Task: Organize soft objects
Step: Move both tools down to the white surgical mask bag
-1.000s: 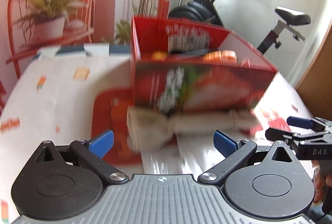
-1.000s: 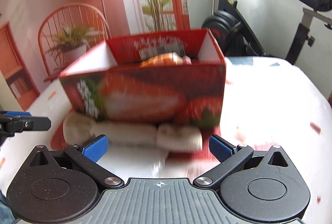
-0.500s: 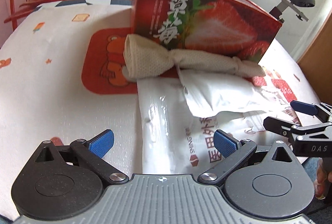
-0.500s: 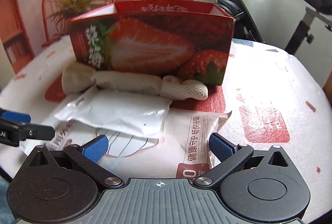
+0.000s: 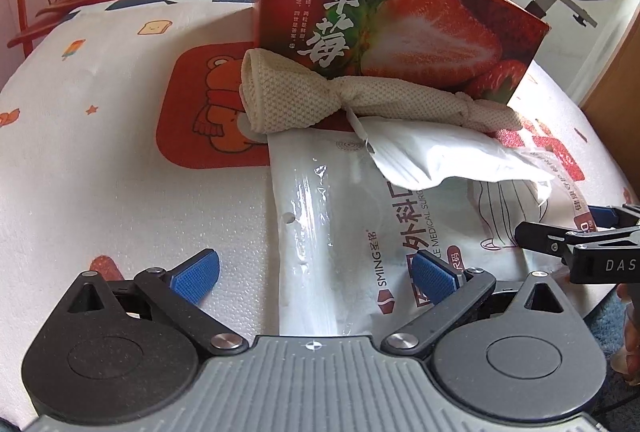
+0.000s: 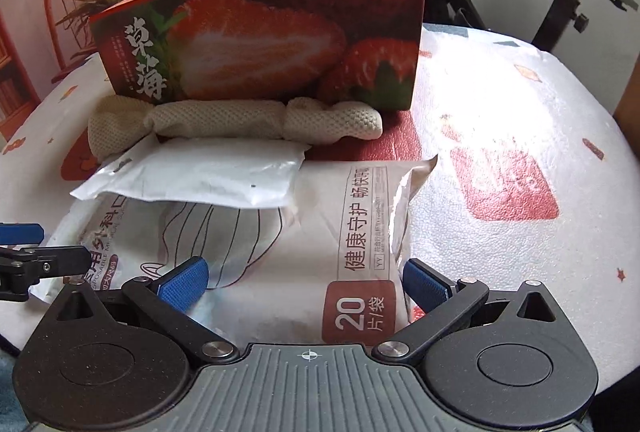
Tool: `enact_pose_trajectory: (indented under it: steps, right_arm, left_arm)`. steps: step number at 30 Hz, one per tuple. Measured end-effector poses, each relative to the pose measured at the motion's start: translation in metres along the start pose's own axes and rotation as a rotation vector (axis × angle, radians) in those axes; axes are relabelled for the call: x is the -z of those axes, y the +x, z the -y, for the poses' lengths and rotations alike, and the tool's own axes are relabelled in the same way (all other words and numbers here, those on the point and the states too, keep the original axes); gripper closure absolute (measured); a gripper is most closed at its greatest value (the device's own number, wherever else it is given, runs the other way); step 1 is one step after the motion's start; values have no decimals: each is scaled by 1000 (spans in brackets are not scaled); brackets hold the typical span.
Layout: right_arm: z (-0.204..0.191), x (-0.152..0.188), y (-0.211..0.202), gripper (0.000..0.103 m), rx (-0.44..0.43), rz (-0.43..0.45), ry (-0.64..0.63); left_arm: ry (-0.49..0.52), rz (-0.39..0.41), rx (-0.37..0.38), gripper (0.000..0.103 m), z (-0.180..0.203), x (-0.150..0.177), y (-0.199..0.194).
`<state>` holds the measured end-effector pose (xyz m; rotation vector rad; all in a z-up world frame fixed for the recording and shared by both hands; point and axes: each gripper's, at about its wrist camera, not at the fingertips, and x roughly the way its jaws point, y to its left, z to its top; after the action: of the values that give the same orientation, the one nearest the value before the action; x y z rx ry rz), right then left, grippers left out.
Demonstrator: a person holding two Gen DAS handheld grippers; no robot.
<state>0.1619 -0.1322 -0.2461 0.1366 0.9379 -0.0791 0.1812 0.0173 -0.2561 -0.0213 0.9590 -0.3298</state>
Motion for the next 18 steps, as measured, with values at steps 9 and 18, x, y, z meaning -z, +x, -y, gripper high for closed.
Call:
enact_pose_trajectory:
  steps: [9, 18]
  right_arm:
    - [-9, 1, 5, 0, 41, -11, -10]
    - [-8, 4, 5, 0, 39, -1, 2]
  left_arm:
    - [68, -14, -44, 0, 10, 1, 2]
    - [89, -25, -54, 0, 10, 0, 2]
